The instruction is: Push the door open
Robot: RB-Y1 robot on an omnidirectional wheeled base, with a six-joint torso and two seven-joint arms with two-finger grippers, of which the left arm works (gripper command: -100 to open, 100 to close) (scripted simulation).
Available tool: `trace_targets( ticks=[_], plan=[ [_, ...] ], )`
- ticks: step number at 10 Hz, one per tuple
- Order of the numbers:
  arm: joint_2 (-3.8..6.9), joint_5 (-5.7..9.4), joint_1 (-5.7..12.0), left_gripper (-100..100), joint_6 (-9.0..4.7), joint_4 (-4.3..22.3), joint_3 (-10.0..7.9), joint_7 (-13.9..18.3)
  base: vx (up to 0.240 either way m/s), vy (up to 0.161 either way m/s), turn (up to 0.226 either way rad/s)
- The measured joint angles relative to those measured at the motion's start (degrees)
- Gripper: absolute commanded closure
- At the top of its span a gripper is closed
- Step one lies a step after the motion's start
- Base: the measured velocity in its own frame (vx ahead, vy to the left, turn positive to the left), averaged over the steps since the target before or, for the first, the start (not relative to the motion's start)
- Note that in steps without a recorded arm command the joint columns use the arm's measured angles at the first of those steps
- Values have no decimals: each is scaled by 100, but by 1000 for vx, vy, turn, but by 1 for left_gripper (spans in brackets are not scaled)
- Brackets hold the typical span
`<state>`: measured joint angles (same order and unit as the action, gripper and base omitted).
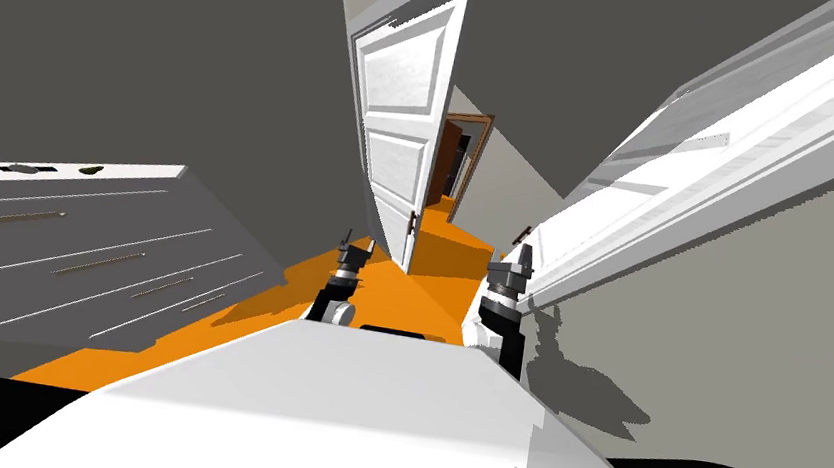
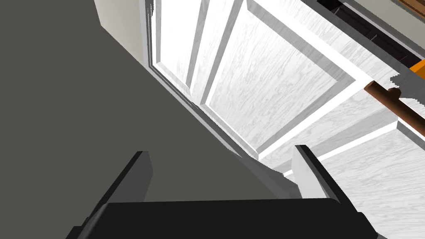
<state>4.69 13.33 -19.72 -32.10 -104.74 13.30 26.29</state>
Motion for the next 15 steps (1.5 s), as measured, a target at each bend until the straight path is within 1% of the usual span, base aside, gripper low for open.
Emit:
trace_targets(
  ticks=[1, 2, 4, 5, 7, 8, 10, 12, 13, 15],
  plan=[
    [43, 100, 23, -100, -63, 143, 91, 129, 106, 89, -134],
    [38, 175, 78, -100, -109, 291, 180, 232, 116, 61, -101],
    [40, 295, 130, -100, -166, 485, 327, 384, 85, 46, -94],
    [82, 370, 179, -100, -207, 607, 369, 483, 93, 50, -98],
    [82, 489, 255, -100, -288, 843, 504, 643, 103, 57, -104],
    [91, 550, 309, -100, -351, 999, 567, 730, 122, 58, -177],
    [102, 727, 414, -100, -454, 1315, 752, 956, 97, 81, -136],
    [119, 860, 453, -100, -501, 1483, 892, 1121, 90, 68, -91],
    [138, 923, 483, -100, -554, 1609, 959, 1214, 83, 64, -101],
    [154, 1055, 597, -100, -636, 1876, 1070, 1393, 76, 76, -145]
  ],
)
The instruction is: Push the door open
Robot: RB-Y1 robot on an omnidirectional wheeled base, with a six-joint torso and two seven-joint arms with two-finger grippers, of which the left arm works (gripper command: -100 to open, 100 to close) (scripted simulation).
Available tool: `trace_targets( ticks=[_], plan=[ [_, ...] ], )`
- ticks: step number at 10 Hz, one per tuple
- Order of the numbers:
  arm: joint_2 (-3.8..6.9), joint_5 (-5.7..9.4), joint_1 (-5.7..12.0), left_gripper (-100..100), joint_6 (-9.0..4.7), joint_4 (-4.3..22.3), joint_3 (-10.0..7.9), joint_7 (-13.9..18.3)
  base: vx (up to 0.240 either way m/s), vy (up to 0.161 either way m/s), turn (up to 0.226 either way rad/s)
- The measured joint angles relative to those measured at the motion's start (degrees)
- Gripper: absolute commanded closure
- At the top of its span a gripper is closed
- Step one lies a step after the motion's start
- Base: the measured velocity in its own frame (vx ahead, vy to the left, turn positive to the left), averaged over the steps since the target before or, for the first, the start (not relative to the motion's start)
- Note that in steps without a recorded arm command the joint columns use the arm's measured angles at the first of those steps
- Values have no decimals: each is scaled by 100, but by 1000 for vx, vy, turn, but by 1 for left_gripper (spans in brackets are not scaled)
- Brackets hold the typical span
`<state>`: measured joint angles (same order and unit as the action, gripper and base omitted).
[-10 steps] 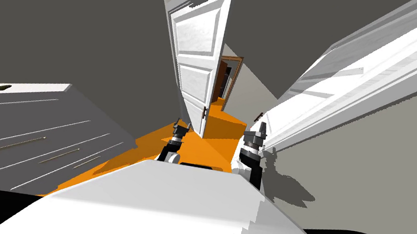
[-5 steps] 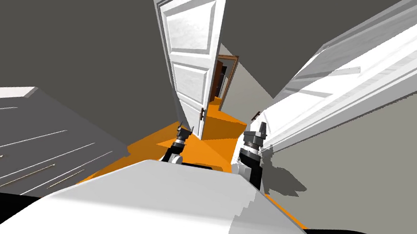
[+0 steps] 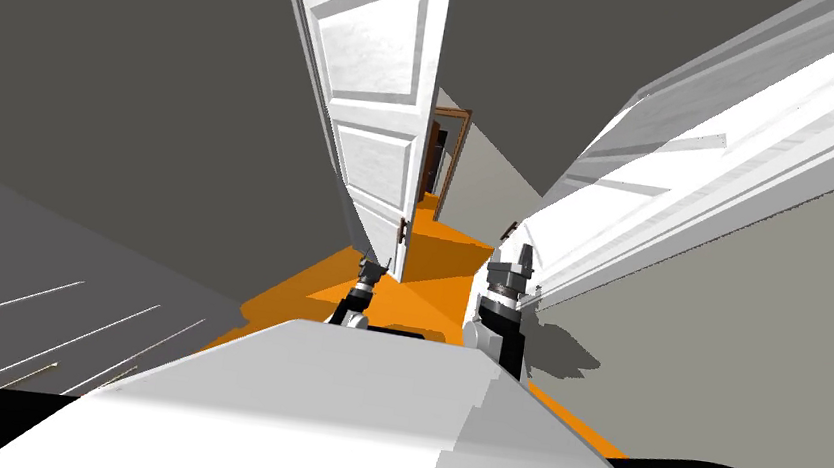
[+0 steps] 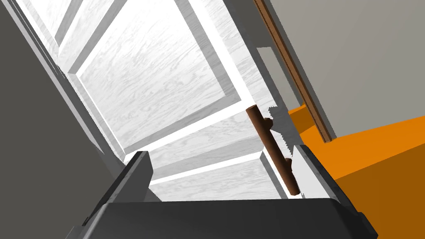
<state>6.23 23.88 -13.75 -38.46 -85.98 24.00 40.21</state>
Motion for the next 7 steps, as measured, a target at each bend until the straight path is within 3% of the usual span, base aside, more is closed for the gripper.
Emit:
trace_targets(
  ticks=[7],
  plan=[
    [38, 490, 267, -100, -246, 805, 483, 624, 89, 71, -103]
  ],
)
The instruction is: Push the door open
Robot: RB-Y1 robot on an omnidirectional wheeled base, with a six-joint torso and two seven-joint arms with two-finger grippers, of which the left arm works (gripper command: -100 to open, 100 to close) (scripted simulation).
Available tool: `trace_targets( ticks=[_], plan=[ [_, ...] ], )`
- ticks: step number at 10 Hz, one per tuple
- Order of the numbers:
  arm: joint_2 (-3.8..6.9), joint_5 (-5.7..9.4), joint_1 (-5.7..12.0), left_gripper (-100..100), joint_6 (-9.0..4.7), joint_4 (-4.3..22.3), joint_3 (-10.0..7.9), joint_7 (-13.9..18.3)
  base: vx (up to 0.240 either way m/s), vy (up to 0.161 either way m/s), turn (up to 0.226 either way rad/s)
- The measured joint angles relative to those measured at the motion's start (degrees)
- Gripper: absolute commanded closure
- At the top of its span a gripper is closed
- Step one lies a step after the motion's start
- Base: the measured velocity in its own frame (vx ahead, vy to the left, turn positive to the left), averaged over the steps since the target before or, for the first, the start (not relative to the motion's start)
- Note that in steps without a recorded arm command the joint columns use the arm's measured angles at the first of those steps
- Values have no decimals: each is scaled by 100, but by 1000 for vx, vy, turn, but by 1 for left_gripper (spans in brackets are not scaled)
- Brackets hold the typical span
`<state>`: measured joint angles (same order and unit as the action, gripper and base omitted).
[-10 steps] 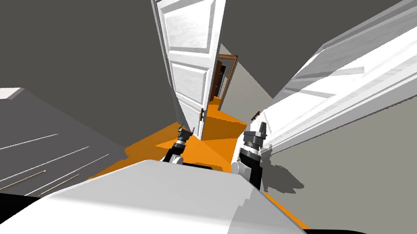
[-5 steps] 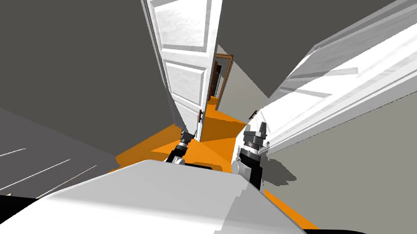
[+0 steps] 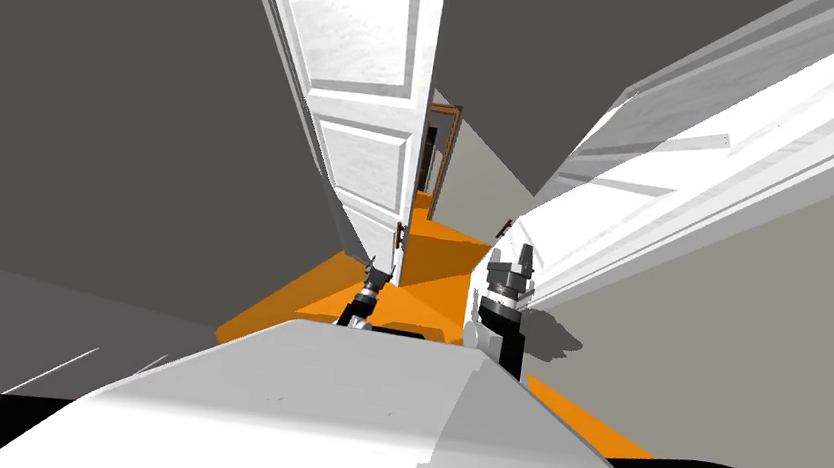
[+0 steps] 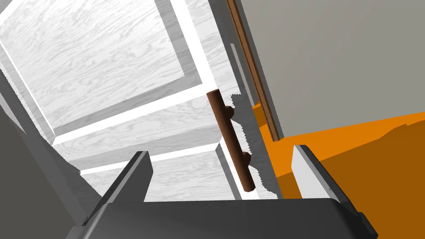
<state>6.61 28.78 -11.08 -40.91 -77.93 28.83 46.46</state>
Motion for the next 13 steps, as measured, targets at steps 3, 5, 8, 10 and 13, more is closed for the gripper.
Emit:
trace_targets(
  ticks=[3, 5, 8, 10, 13],
  plan=[
    [3, 164, 88, -100, -124, 326, 189, 222, 75, 57, -101],
    [9, 281, 193, -100, -202, 571, 292, 391, 90, 88, -118],
    [0, 488, 293, -100, -290, 891, 498, 631, 96, 98, -95],
    [7, 612, 381, -100, -389, 1153, 628, 809, 113, 111, -137],
    [7, 821, 506, -100, -543, 1572, 859, 1104, 123, 125, -124]
  ],
)
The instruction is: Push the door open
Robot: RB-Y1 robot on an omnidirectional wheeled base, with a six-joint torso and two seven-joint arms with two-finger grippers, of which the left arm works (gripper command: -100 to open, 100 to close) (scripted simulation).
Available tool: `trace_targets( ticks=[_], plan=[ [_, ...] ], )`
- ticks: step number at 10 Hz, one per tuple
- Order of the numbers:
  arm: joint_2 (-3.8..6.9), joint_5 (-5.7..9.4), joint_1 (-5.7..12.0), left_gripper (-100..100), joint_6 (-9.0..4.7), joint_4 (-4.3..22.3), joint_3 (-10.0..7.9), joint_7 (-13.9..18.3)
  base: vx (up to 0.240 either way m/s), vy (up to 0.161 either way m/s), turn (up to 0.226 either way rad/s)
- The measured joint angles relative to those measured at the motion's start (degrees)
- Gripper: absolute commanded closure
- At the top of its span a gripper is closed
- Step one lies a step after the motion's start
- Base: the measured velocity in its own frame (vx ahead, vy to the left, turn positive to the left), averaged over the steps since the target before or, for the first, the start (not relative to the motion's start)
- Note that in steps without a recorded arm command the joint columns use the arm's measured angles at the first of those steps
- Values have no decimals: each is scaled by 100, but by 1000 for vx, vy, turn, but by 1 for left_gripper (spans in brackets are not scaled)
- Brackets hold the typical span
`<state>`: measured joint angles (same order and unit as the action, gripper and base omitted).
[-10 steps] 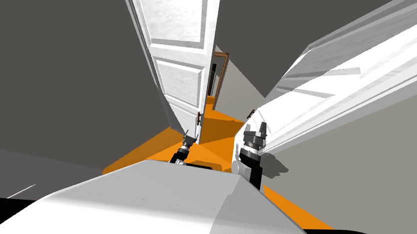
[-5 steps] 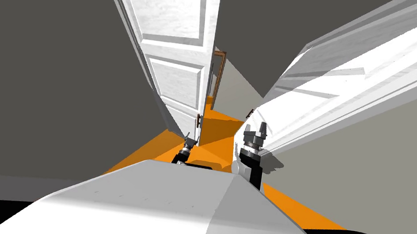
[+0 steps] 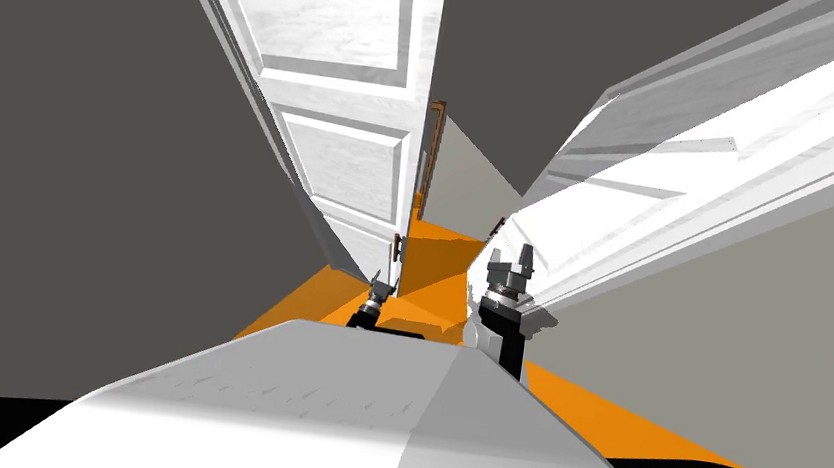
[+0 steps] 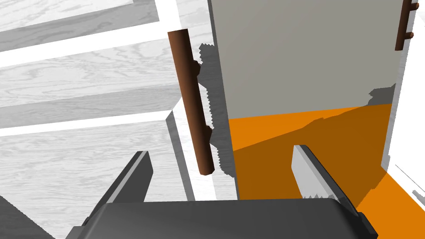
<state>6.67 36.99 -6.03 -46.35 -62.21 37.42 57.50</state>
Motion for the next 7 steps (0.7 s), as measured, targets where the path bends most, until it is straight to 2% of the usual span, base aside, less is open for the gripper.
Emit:
trace_targets(
  ticks=[4, 5, 7],
  plan=[
    [22, 315, 152, -100, -145, 470, 300, 386, 140, 151, -104],
    [18, 364, 191, -100, -174, 572, 348, 453, 54, 57, -15],
    [19, 374, 207, -100, -190, 611, 344, 479, 145, -34, -27]
  ],
)
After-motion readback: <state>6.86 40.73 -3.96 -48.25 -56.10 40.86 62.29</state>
